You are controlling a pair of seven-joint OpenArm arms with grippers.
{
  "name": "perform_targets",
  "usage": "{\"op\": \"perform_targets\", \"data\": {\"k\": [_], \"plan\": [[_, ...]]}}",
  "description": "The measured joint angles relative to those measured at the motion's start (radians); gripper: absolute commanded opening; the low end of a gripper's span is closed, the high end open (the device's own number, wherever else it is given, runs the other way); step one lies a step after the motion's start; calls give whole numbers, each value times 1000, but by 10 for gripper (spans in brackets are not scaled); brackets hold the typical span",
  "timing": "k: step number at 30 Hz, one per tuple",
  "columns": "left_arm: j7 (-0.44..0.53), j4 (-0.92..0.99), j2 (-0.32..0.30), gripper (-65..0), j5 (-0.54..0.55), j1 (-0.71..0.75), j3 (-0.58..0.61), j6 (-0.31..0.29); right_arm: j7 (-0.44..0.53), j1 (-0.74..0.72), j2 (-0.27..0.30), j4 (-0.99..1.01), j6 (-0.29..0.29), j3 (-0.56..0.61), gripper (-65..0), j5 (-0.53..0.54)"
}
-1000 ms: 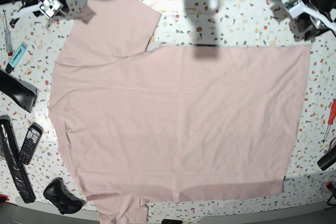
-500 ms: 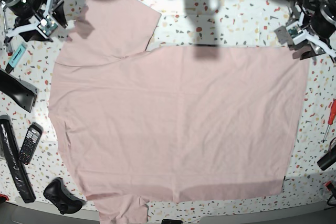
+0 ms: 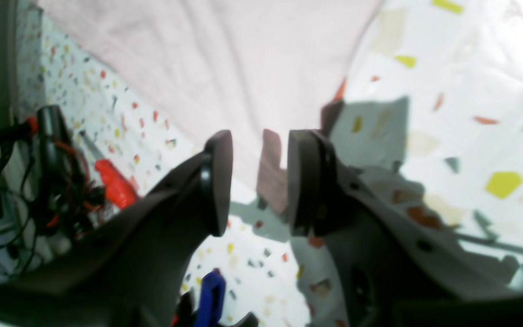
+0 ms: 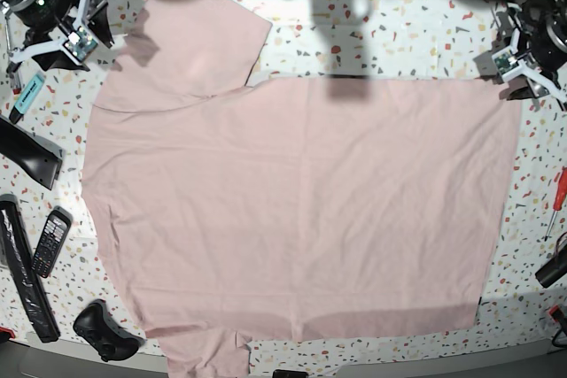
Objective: Fold the T-shirt properly
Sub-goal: 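Lower both grippers toward the shirt's shoulder corners, then pinch the shirt corners with both grippers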
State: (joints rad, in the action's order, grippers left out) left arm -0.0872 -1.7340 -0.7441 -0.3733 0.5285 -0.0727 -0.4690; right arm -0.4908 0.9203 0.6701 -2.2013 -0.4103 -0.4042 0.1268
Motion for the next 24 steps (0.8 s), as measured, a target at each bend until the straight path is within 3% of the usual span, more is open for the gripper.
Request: {"op": "perform_targets", "data": {"k": [8,24], "plan": [[-32,66,1,-454,-70,-89,140,20,-28,0,0,0,0,0,-393,0],[24,288,1,-454,-60,-230,166,34,-39,0,0,0,0,0,-393,0]]}}
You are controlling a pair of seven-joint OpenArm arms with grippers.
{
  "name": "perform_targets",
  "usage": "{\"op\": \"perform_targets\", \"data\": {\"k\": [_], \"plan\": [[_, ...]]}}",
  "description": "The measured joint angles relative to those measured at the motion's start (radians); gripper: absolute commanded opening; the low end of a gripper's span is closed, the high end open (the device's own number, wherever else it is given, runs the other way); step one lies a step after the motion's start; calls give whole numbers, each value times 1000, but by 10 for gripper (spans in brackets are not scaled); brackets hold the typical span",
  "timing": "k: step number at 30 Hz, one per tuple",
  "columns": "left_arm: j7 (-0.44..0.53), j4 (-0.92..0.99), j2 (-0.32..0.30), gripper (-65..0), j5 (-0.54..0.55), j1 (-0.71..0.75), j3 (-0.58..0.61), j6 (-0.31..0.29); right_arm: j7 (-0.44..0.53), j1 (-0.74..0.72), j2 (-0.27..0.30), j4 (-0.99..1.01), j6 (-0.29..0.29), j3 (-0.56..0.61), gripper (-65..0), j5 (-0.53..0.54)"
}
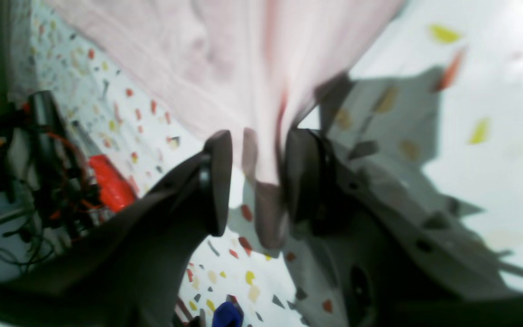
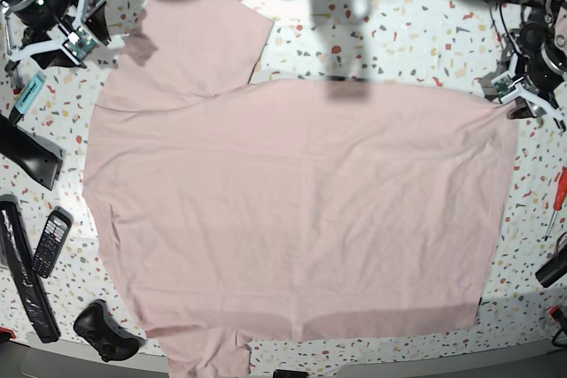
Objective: Fold the T-shirt properly
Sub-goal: 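Pinch the shirt corners with both grippers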
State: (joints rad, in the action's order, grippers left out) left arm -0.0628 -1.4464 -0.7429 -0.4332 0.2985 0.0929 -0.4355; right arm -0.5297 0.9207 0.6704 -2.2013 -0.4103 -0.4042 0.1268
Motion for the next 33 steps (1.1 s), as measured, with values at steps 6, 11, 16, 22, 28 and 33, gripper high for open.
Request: {"op": "perform_targets", "data": {"k": [6,11,16,22,28,33], "plan": [[11,6,-3,-606,0,0,52,1,0,0,0,0,0,0,-393,0],[14,6,-3,-650,-8,0,70,8,0,0,0,0,0,0,-393,0],[27,7,-4,-650,-8,0,70,8,40,0,0,0,-72,0,-396,-129],[61,6,-5,-650,-7,0,72,7,137,0,0,0,-131,0,-396,-258],[60,6,-5,-650,-7,1,72,7,140,0,16,21,-172,55,-396,-402],[60,6,-5,-650,-7,0,72,5,146,0,87,130,-67,244,-396,-634]]}}
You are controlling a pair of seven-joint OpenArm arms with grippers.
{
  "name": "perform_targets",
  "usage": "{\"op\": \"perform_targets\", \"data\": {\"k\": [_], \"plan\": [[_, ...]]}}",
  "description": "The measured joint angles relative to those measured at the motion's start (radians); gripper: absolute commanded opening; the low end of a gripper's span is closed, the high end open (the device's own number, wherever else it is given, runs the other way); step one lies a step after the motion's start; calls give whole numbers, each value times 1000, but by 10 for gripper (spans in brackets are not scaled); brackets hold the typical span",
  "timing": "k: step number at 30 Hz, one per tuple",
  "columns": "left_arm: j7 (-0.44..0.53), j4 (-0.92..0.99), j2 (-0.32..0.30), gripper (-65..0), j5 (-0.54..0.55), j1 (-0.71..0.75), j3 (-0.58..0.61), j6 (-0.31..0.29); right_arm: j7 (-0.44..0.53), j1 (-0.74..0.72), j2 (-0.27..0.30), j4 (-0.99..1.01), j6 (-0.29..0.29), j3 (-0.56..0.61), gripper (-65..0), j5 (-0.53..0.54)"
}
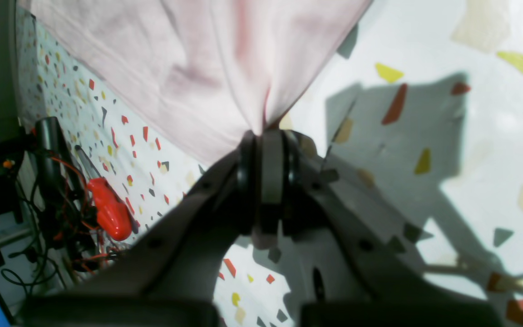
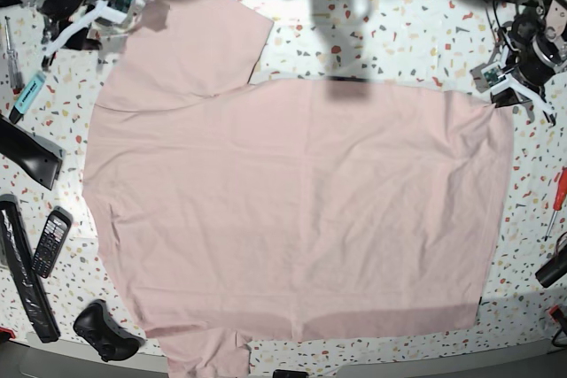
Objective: Fold the T-shirt properly
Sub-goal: 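Pinch the shirt corners with both grippers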
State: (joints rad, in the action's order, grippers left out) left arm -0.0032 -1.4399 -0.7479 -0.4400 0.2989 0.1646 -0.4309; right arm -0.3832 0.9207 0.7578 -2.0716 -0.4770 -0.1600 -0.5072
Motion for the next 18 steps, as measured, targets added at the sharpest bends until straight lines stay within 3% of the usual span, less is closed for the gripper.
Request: {"op": "perform_targets", "data": {"k": [2,4,13,18], "plan": [[-1,0,0,-650,0,0,0,0,-20,0,32,53,75,70,-396,-84],[-3,0,0,-650,0,0,0,0,-56,-25,58,83,109,122,-396,-107],[-2,0,0,-650,0,0,0,0,-56,-222,62,208,118,338,-396,-111],[0,0,0,-650,0,0,0,0,-59,-325,54,262,153,463,-396,-115]]}}
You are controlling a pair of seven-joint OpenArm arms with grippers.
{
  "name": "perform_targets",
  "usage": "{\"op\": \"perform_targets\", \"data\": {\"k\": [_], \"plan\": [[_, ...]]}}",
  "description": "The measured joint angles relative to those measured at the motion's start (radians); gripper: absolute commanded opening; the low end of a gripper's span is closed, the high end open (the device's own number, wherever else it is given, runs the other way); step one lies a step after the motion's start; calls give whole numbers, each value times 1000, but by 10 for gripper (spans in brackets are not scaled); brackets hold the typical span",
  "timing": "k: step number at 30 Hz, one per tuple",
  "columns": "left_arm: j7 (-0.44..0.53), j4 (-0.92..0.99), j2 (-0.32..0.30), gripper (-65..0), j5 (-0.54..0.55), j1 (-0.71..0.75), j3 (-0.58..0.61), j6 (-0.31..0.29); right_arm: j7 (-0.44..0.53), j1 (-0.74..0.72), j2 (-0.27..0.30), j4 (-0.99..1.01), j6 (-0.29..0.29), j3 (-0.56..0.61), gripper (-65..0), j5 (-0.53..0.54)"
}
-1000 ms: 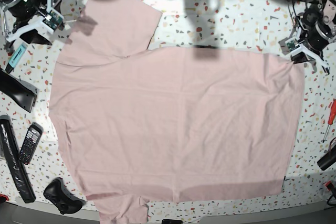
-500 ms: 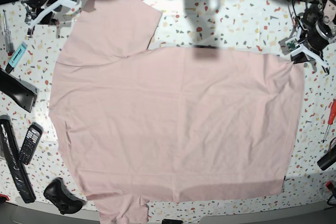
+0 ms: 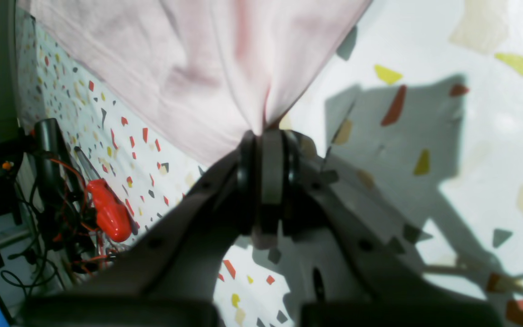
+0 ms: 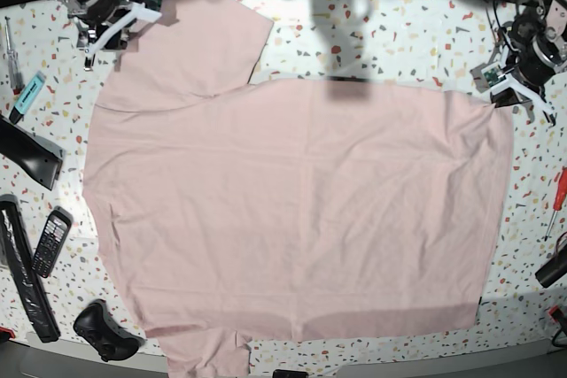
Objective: Fold the T-shirt properly
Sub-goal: 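Pinch the shirt corners with both grippers, then lift and pull the shirt edge toward the robot with both grippers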
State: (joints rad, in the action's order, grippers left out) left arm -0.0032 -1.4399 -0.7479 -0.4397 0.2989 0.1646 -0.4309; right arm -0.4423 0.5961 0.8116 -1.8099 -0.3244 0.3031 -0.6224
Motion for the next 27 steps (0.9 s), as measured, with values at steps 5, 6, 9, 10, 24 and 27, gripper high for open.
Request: {"op": "perform_targets", "data": {"k": [5,6,9,10,24,27], "plan": [[0,0,0,-650,-1,0,0,0,-10,-97,0,19,6,111,-396,-12],[0,0,0,-650,-1,0,0,0,-13,-115,0,19,7,127,-396,-13],[0,0,0,-650,-1,0,0,0,-16,-162,-23,27,8,157,-396,-14],[0,0,0,-650,-1,0,0,0,-16,-173,-32,31,8,164,-396,-14],[0,0,0,-650,-1,0,0,0,-12,-213,-72,63,-35,191,-650,-14],[-4,0,0,-650,-1,0,0,0,-16,-213,-72,63,-35,191,-650,-14]]}}
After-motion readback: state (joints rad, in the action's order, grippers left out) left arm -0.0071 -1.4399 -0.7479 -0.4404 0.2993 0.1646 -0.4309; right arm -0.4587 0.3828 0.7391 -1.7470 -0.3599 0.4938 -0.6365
